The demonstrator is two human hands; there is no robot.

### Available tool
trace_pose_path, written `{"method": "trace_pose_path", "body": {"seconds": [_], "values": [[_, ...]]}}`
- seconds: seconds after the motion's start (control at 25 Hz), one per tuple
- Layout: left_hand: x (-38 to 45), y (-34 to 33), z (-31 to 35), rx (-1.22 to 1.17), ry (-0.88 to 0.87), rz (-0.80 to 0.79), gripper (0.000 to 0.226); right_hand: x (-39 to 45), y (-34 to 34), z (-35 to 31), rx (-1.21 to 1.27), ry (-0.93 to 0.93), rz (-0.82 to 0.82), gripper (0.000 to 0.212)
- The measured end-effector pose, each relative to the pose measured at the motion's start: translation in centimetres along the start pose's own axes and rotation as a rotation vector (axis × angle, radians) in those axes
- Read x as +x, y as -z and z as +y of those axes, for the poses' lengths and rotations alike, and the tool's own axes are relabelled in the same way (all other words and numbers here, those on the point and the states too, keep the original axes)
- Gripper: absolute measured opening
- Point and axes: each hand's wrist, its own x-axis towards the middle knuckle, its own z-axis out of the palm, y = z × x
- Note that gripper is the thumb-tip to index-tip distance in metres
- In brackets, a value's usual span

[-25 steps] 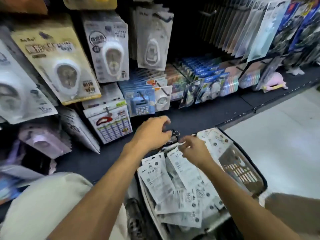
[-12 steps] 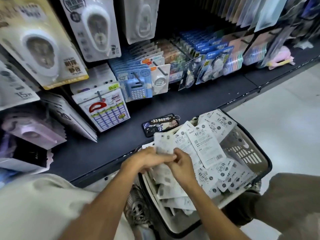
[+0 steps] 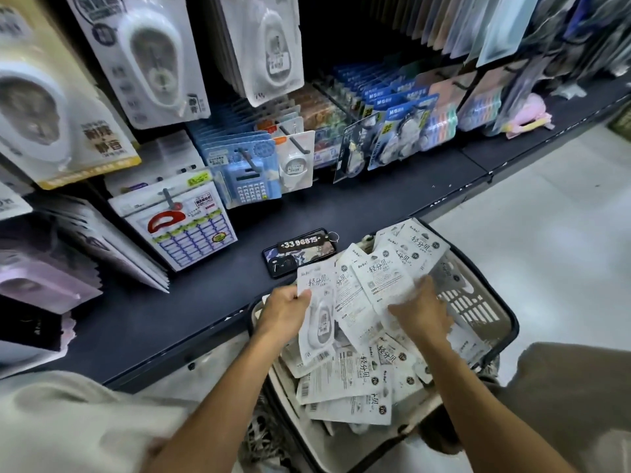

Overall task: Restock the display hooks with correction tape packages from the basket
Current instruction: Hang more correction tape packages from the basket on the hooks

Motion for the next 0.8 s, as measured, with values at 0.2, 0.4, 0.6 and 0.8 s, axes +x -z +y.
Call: {"method": "trace_pose_path", "body": {"seconds": [0.2, 0.4, 0.6, 0.8], "values": [[0.2, -2.8, -0.1, -0.067, 0.033, -0.029, 0.035, -3.5, -0.2, -1.1, 0.19, 0.35, 0.076, 0.023], [0.5, -3.9, -1.3, -0.481, 0.121, -0.171, 0.087, -7.2, -2.7, -3.3, 0.563, 0.535, -0.509, 0.014], [0.0, -4.5, -2.9, -0.53, 0.216, -0.171, 0.093, -6.1, -3.7, -1.2, 0.681, 0.286, -0.633, 0.018], [0.8, -6.2, -4.2, -0.167, 0.216, 0.086, 0.042, -4.3, -4.4, -0.9, 0.195, 0.253, -0.104, 0.062]]}}
